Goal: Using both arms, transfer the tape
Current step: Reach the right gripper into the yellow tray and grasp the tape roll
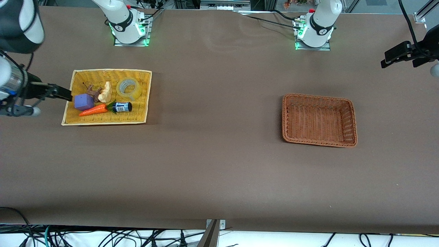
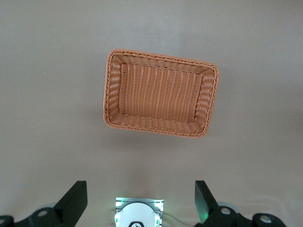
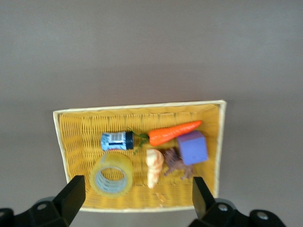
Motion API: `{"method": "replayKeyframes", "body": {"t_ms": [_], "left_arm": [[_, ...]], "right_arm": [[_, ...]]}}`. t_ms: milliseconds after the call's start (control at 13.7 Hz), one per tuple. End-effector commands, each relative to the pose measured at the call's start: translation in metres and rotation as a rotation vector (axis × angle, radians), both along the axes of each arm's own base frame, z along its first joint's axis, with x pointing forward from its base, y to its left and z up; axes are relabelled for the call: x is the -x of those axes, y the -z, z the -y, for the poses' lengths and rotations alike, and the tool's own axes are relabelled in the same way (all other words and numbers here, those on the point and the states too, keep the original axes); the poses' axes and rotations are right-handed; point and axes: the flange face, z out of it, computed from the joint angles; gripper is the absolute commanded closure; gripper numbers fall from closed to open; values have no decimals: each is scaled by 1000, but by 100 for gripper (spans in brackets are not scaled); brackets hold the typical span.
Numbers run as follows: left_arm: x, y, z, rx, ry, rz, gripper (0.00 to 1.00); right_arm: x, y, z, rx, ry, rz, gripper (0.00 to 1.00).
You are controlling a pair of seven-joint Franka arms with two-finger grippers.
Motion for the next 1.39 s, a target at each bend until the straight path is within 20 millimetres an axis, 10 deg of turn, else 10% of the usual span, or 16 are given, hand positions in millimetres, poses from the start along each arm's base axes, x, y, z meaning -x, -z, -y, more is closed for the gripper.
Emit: {"method": "replayKeyframes", "body": {"t_ms": [0,439,585,805,1171,1317], "left_arm": [[2,-7,0,19,-10,1,0],[-3,-2,-5,17,-24,2,0],[-15,17,-35,18,-65,-24,0],[-22,23,-26,38,-46,-16,0],[-34,44,65,40,104,-29,0],[-42,50,65,18,105,0,0]], "right_arm": [[49,57,-42,-10,49,26,0],[121,138,-143,36,138,62,0],[139,171,-138,27,134,82,0],[169,217,-132,4,113,125,0],[195,251,-125,-9,108,134,0],[202,266,-125,-23,107,142,0]]}}
